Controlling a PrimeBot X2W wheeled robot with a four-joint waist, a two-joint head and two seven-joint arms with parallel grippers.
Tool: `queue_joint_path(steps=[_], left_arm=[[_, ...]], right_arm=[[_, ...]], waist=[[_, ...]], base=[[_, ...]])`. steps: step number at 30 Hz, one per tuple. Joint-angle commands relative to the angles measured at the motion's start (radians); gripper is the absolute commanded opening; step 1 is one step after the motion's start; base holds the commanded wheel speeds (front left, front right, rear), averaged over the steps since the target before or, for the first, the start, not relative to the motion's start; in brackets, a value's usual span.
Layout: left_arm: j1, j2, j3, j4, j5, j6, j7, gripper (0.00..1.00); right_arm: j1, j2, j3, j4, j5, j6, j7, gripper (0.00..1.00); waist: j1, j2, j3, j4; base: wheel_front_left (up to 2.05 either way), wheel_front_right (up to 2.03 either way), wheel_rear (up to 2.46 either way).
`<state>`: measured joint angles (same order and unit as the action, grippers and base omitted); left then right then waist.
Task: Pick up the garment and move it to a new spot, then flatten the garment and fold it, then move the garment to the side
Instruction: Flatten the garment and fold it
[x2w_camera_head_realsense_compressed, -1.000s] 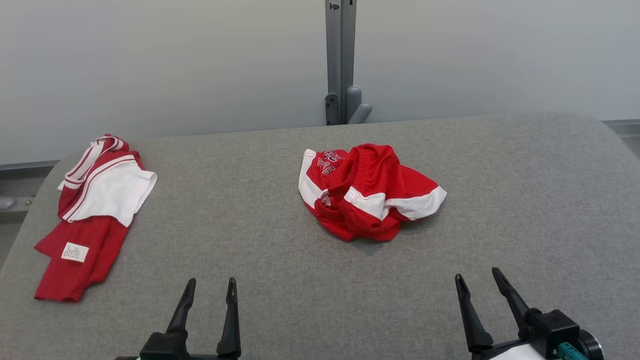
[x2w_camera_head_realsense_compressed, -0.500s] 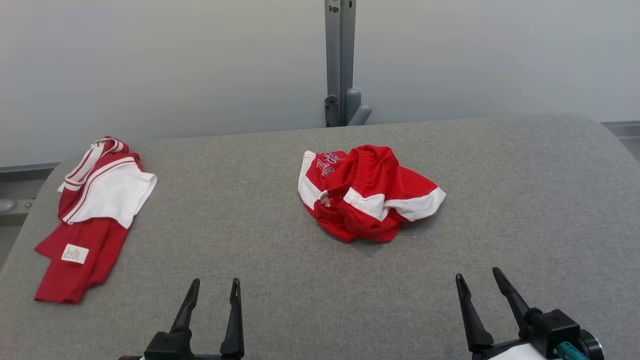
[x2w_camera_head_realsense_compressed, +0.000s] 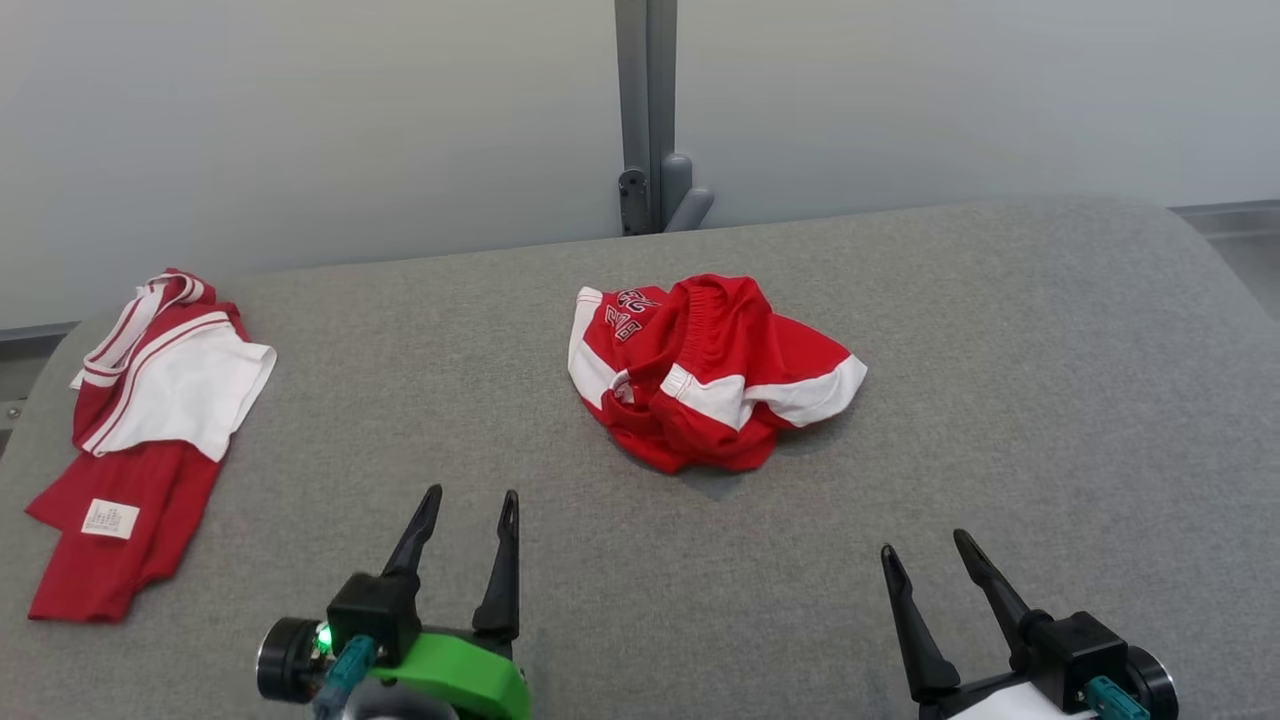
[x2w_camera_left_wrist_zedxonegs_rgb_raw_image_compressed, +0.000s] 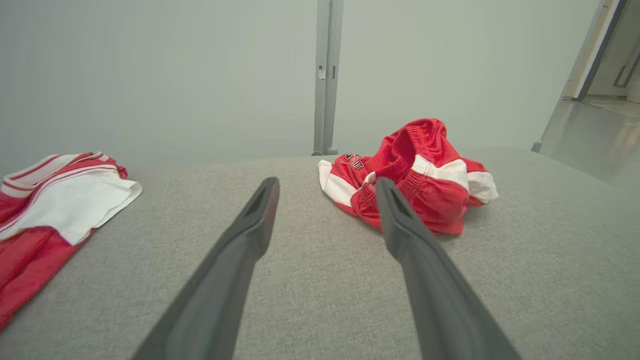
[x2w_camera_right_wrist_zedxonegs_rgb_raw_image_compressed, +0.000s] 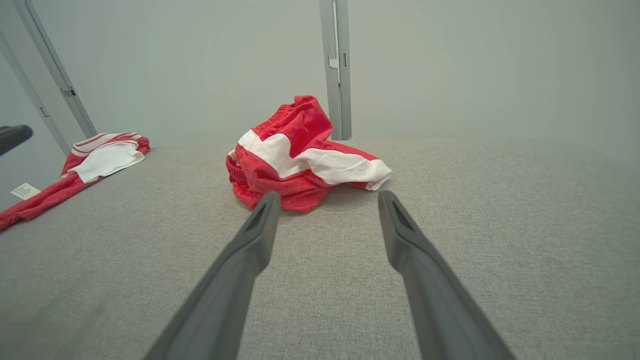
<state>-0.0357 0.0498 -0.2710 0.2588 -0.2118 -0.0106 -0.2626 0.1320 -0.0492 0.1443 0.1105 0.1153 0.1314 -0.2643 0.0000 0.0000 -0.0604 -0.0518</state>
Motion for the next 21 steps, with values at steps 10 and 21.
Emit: queue_joint_path(steps=[10,21], left_arm=[[-0.292,0.002,-0.076,0.247,-0.062,-0.088,-0.001,1.00],[-0.587,0.003,-0.244,0.541,-0.173,-0.120,0.058,1.00]], right_arm=[[-0.038,-0.013,0.033,0.012,-0.013,-0.001,-0.001,1.00],[-0.091,-0.022,0.059,0.007,-0.010,-0.001,-0.001,1.00]], waist=[[0.0000,0.0000,0.075,-0.110],[0.0000,0.0000,0.154,-0.190]], base=[[0.00,0.00,0.00],[0.00,0.00,0.00]])
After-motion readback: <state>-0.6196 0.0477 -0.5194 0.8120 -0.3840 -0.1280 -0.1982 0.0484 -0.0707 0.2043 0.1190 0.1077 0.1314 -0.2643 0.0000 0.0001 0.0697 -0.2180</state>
